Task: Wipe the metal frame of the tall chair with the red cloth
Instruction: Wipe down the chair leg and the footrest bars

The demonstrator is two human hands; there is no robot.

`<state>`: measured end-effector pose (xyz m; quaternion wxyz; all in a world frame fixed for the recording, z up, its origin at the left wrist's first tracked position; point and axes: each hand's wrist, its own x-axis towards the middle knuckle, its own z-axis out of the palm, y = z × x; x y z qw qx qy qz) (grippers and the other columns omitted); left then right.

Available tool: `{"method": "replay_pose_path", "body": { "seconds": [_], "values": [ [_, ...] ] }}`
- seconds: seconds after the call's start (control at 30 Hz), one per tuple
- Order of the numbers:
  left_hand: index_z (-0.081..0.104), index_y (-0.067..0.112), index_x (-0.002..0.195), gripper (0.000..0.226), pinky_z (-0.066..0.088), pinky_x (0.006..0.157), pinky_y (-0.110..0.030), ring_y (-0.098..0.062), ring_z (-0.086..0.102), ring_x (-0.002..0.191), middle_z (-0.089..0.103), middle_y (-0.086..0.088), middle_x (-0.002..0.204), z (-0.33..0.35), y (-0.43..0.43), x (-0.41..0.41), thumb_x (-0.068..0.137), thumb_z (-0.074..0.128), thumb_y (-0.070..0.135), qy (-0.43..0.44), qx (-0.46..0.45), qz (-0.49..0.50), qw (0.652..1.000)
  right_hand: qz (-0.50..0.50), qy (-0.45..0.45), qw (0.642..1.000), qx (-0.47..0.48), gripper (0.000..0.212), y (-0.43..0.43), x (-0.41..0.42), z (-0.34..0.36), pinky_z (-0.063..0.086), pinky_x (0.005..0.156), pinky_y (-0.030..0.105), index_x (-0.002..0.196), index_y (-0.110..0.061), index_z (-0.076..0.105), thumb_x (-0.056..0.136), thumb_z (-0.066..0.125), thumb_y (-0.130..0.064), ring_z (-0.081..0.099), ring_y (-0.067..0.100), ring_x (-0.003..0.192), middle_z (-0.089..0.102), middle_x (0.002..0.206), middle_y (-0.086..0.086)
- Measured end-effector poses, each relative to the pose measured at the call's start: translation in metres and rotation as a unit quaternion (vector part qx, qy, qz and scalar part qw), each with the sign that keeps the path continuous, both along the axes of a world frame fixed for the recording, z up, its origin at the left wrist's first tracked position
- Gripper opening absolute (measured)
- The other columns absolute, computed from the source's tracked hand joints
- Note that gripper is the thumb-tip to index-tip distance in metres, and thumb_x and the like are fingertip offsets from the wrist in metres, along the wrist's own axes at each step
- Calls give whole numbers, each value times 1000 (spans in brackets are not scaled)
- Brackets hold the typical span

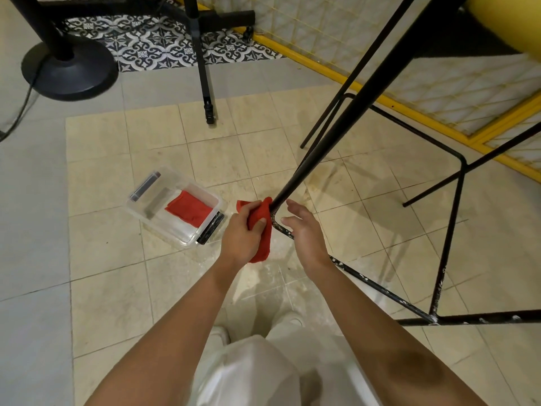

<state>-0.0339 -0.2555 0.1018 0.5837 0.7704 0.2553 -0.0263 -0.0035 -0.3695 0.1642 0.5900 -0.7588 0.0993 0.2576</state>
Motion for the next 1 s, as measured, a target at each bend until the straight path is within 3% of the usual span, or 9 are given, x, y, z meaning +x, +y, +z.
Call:
{"method": "replay_pose_path", "body": {
  "seconds": [0.07, 0.2, 0.43, 0.57, 0.63, 0.73, 0.77, 0.87, 1.0],
  "values": [
    [36, 26, 133, 54, 47, 80, -29, -14, 54, 99, 48, 6, 116, 13, 0, -9, 87, 64, 21, -22, -24, 34, 999, 3, 3, 1000, -14, 44, -2, -5, 5, 33, 88, 20, 133, -24, 47, 90, 53, -17, 45, 6, 117, 46, 136, -9],
    [21, 26, 132, 77, 54, 76, -27, -16, 63, 90, 54, -3, 107, 41, -1, -19, 78, 74, 11, -72, -74, 61, 993, 12, -16, 998, -55, 51, -1, -16, 17, 33, 69, 9, 135, -23, 43, 88, 61, -34, 50, 7, 104, 50, 126, -8],
    [16, 24, 139, 92, 52, 67, -21, -11, 65, 74, 58, -2, 91, 80, -18, -32, 72, 77, 4, -125, -1, 37, 991, -20, -42, 998, -37, 45, -1, -38, 40, 38, 65, 9, 118, -20, 49, 81, 69, -38, 56, 0, 83, 58, 101, -6],
    [17, 28, 139, 91, 54, 64, -24, -12, 65, 69, 59, -4, 115, 100, -30, -42, 73, 72, -3, -151, -11, -67, 986, -45, -50, 998, -4, 48, -5, -43, 47, 42, 69, 12, 127, -21, 43, 87, 62, -39, 60, 7, 93, 56, 110, -6],
    [36, 45, 121, 76, 55, 66, -20, -7, 64, 70, 38, -5, 144, 110, -33, -44, 74, 72, -3, -169, -4, -114, 979, -53, -55, 997, 0, 42, -8, -43, 47, 47, 74, 17, 127, -20, 44, 91, 54, -41, 61, 13, 99, 59, 110, -5],
    [33, 79, 91, 93, 52, 70, -16, -15, 63, 84, 35, -18, 145, 115, -34, -44, 74, 71, -4, -166, -40, -114, 979, -114, -30, 992, 34, 33, -11, -39, 42, 52, 87, 36, 123, -22, 45, 96, 45, -42, 62, 20, 100, 61, 109, 1],
    [33, 76, 99, 91, 50, 71, -15, -18, 61, 88, 43, -16, 139, 113, -31, -43, 75, 70, -4, -163, -55, -84, 981, -146, -21, 988, 37, 32, -12, -36, 43, 49, 91, 40, 123, -23, 43, 97, 43, -41, 59, 21, 103, 60, 111, 1],
    [26, 35, 133, 77, 44, 74, -19, -13, 54, 88, 58, 1, 103, 101, -15, -37, 79, 68, 0, -109, -88, -1, 990, -176, -33, 984, 11, 35, -11, -27, 46, 42, 86, 35, 127, -21, 37, 99, 35, -41, 52, 19, 102, 52, 111, 1],
    [29, 24, 135, 65, 41, 69, -10, -7, 50, 81, 54, 2, 95, 95, 4, -33, 83, 63, 6, -79, -72, 44, 993, -141, -81, 987, 5, 39, 4, -15, 49, 42, 94, 39, 138, -29, 32, 100, 30, -40, 50, 22, 115, 49, 125, 2]
  ]
}}
